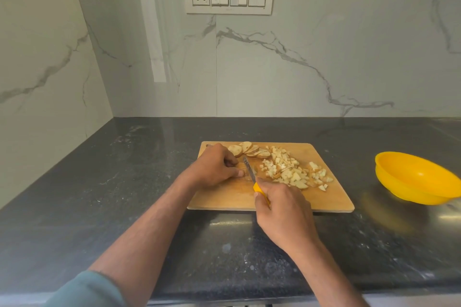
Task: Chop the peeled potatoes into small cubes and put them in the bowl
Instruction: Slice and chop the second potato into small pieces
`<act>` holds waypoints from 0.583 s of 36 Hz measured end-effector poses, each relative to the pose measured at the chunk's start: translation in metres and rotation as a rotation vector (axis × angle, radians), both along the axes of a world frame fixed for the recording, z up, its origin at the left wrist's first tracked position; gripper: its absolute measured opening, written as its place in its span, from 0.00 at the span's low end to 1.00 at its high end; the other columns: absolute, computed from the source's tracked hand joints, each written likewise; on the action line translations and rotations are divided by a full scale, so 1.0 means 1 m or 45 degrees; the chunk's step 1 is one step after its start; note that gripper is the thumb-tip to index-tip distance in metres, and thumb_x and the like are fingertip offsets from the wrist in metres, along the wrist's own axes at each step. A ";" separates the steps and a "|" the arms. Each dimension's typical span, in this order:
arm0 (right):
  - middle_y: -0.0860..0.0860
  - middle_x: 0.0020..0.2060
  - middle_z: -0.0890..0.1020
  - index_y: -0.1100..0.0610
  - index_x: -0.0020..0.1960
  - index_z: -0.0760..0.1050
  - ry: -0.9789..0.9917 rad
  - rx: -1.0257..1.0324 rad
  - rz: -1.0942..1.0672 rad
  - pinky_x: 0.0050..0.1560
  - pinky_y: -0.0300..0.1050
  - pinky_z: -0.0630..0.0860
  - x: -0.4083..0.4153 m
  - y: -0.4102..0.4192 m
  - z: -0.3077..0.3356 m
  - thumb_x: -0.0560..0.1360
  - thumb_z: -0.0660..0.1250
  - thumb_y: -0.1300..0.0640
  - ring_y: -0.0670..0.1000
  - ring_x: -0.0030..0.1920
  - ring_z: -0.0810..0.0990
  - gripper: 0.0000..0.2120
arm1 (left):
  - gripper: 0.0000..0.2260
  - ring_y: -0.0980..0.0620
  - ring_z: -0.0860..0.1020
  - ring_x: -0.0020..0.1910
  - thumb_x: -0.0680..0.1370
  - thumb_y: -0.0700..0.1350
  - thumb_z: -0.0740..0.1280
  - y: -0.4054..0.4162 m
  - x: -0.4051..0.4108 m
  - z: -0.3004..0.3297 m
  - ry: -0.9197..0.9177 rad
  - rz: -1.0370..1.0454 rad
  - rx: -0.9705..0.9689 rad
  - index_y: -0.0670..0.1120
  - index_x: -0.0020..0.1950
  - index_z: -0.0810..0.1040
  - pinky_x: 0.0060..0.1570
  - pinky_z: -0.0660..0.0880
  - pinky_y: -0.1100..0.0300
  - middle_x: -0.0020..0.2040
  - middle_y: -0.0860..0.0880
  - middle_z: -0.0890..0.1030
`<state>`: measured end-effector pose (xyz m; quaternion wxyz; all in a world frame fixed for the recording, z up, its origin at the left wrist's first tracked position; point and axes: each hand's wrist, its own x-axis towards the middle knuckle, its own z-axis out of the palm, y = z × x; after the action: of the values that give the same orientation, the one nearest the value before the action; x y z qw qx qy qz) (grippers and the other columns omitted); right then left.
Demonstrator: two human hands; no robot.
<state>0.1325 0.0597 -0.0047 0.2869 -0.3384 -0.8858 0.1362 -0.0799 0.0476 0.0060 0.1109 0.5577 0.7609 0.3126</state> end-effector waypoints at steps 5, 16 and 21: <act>0.45 0.56 0.85 0.52 0.70 0.75 -0.018 -0.015 0.009 0.43 0.39 0.75 0.000 0.001 0.000 0.81 0.62 0.51 0.47 0.50 0.83 0.18 | 0.13 0.49 0.75 0.43 0.75 0.48 0.77 0.000 0.000 0.001 -0.002 -0.024 -0.004 0.39 0.50 0.86 0.51 0.76 0.45 0.50 0.39 0.83; 0.45 0.61 0.82 0.46 0.30 0.54 -0.075 -0.156 0.075 0.29 0.39 0.57 -0.005 0.019 -0.001 0.82 0.63 0.51 0.40 0.26 0.62 0.25 | 0.10 0.52 0.70 0.40 0.75 0.48 0.76 0.004 -0.006 -0.002 0.039 -0.037 -0.029 0.42 0.41 0.83 0.50 0.77 0.45 0.41 0.42 0.79; 0.46 0.47 0.85 0.47 0.29 0.55 -0.073 -0.161 0.108 0.29 0.41 0.59 -0.013 0.023 0.001 0.82 0.63 0.53 0.42 0.23 0.61 0.26 | 0.11 0.51 0.73 0.40 0.75 0.48 0.76 0.004 -0.005 -0.003 0.023 -0.047 -0.015 0.39 0.48 0.86 0.50 0.77 0.47 0.47 0.39 0.83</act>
<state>0.1196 0.0831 -0.0039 0.2332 -0.3219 -0.8968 0.1942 -0.0850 0.0512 0.0035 0.1130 0.5737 0.7534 0.3008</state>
